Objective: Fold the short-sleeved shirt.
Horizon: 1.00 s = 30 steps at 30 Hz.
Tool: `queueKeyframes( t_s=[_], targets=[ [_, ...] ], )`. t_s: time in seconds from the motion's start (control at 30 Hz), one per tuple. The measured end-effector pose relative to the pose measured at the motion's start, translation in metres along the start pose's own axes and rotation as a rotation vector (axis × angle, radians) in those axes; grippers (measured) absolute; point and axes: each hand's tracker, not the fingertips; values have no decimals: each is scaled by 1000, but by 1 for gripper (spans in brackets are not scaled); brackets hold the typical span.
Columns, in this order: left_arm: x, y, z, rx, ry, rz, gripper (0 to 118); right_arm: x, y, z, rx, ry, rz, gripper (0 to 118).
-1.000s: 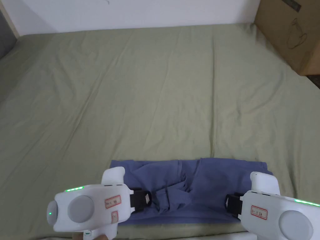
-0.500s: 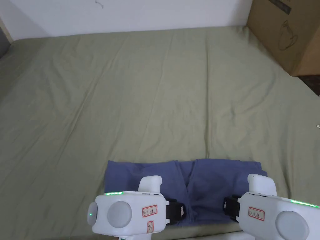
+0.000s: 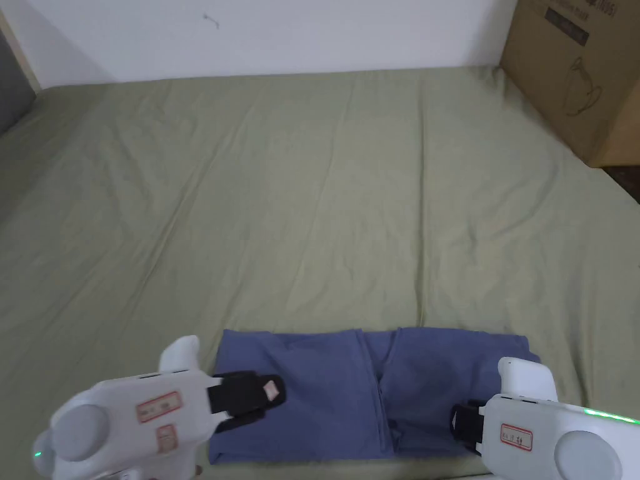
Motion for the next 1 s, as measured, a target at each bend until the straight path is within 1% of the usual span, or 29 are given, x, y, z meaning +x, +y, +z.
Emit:
queueKeyframes(
  t_s=[0.03,0.1,0.13,0.17,0.2,0.23,0.27,0.3,0.33,0.37,0.43,0.5,0.57,0.6,0.63,0.67,0.7,0.73,0.77,0.87,0.93,1.0],
  targets=[
    [-9,2,10,7,11,-2,2,-1,1,0,2,4,0,0],
    [-23,3,26,14,58,-52,3,-4,3,-1,4,8,3,0],
    [-30,2,32,29,73,-50,3,-6,4,-2,3,9,8,0],
    [-39,1,36,35,70,-33,10,-8,4,-2,2,9,14,0],
    [-46,1,37,37,64,6,21,-10,5,-4,0,9,21,0],
    [-52,1,36,27,54,44,39,-12,5,-5,-3,9,26,0],
    [-58,0,34,19,51,75,63,-15,5,-6,-6,10,31,0],
    [-62,-1,32,16,52,97,78,-17,5,-7,-9,12,35,0],
    [-65,-2,27,15,51,104,87,-20,5,-7,-12,15,40,0],
    [-69,-4,24,19,48,118,93,-22,4,-8,-14,19,47,0],
    [-76,-7,17,36,3,176,93,-26,5,-8,-22,28,66,0],
    [-64,-11,12,53,-71,232,93,-30,6,-7,-22,24,80,0],
    [-67,-12,0,24,-141,293,93,-31,7,-8,-23,19,88,0],
    [-84,-4,-11,1,-161,310,92,-32,7,-8,-24,16,88,0],
    [-85,-4,-17,-15,-174,315,91,-32,7,-8,-25,14,86,0],
    [-84,-4,-19,-8,-171,303,75,-32,8,-8,-27,13,85,0],
    [-83,-3,-20,-8,-169,299,36,-33,8,-7,-29,12,87,0],
    [-67,1,-21,-28,-154,300,15,-34,8,-7,-34,8,93,0],
    [-68,0,-23,-29,-119,312,15,-35,8,-6,-39,7,108,0],
    [-82,13,-12,-44,-144,311,15,-39,9,-4,-40,-4,135,0],
    [-81,18,-2,-43,-170,288,15,-39,11,-2,-33,-6,130,0],
    [-80,22,7,-16,-188,300,15,-36,14,-4,-34,4,102,0]
  ],
)
